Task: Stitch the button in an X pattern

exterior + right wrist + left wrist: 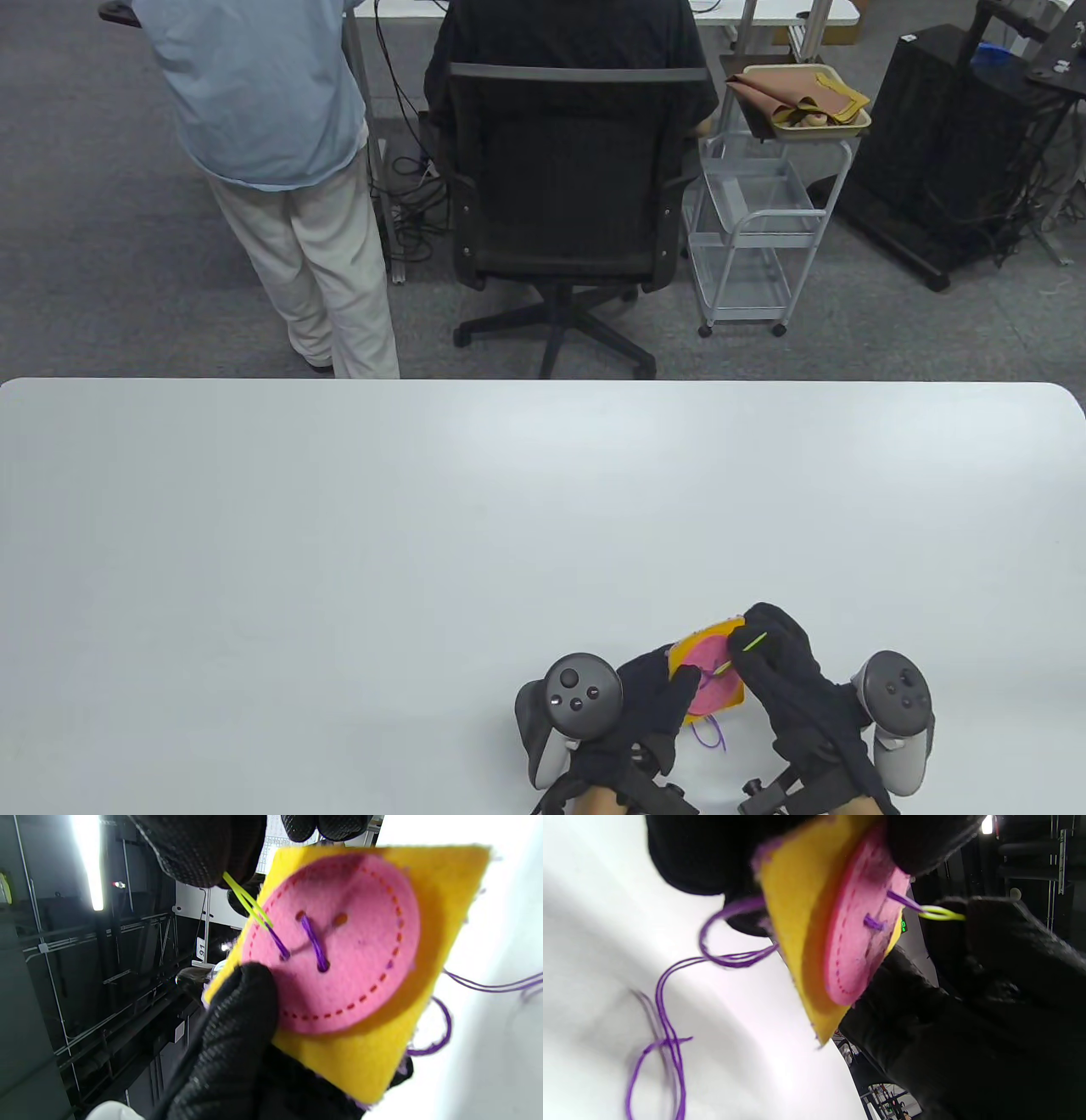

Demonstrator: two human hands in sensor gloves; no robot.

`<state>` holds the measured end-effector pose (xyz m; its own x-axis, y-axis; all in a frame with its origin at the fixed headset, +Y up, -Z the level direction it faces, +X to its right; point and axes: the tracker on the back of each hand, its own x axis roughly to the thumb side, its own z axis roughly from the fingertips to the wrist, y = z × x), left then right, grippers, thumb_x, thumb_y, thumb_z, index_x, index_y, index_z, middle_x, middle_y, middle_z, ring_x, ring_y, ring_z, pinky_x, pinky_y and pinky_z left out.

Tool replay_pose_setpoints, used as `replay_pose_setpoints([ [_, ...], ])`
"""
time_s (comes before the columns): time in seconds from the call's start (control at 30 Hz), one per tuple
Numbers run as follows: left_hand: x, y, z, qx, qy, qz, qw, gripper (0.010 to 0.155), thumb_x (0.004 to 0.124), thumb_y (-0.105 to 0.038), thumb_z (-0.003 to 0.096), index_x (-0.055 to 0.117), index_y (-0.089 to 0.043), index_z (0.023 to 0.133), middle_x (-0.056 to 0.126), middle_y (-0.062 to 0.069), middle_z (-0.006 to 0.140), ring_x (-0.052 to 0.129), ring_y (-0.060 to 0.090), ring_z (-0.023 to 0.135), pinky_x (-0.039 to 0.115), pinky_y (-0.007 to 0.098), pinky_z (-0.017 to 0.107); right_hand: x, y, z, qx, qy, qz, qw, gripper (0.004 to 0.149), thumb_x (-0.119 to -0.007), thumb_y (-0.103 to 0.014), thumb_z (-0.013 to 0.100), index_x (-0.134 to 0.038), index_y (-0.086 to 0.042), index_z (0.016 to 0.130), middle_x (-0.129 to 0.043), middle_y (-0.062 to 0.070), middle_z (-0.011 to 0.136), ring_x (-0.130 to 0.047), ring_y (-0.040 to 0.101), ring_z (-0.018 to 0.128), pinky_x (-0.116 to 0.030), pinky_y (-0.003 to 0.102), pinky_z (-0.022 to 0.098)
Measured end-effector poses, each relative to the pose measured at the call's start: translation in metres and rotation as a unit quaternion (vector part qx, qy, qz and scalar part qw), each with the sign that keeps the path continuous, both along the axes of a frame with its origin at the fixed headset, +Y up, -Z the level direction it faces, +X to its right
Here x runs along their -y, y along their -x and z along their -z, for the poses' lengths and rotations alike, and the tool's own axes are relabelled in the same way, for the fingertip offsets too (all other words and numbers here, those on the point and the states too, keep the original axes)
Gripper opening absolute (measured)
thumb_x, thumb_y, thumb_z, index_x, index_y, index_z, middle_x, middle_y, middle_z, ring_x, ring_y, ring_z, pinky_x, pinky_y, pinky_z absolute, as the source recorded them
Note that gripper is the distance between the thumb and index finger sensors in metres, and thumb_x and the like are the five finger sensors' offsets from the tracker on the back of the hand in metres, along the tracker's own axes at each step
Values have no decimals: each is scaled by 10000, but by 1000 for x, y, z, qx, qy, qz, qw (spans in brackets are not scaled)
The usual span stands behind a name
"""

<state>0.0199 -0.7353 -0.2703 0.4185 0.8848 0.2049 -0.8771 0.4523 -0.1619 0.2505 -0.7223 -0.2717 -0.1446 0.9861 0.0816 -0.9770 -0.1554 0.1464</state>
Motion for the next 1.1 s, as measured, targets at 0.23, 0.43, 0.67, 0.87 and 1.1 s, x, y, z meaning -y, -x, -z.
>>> replay_pose_setpoints([
  [0.23, 0, 12, 3, -27, -1, -9, 1000, 469, 713, -403, 528, 842, -148, 900, 965, 75, 821, 988, 307, 686, 805, 525, 500, -4, -11, 1, 10, 4, 33, 999, 394, -651, -354, 559, -582, -191, 911, -205, 216, 1105, -302, 407, 1000, -243, 645, 780],
  [0.43, -1, 27, 5, -57, -5, -15, 998, 468, 711, -401, 529, 840, -149, 901, 964, 76, 821, 988, 307, 685, 805, 525, 499, -6, -19, 2, 20, 4, 51, 998, 394, -650, -355, 560, -582, -190, 910, -214, 215, 1104, -310, 406, 998, -249, 644, 780],
  [0.67, -1, 43, 6, -88, -5, -45, 995, 467, 709, -401, 530, 836, -150, 904, 960, 74, 824, 987, 305, 687, 805, 523, 500, -8, -27, 3, 29, 6, 74, 997, 394, -647, -356, 561, -579, -189, 911, -220, 213, 1103, -315, 404, 998, -254, 644, 780],
  [0.87, 0, 56, 7, -111, -7, -62, 992, 467, 707, -403, 531, 836, -152, 904, 960, 72, 823, 986, 304, 687, 806, 521, 501, -9, -34, 4, 32, 9, 97, 995, 394, -643, -357, 564, -573, -189, 913, -232, 208, 1102, -323, 398, 998, -257, 643, 782],
  [1.1, 0, 66, 6, -130, -9, -84, 988, 466, 707, -402, 532, 835, -152, 904, 960, 73, 823, 988, 302, 685, 808, 518, 498, -9, -40, 5, 39, 12, 112, 993, 397, -638, -362, 566, -566, -189, 915, -248, 201, 1100, -337, 389, 997, -260, 643, 784],
])
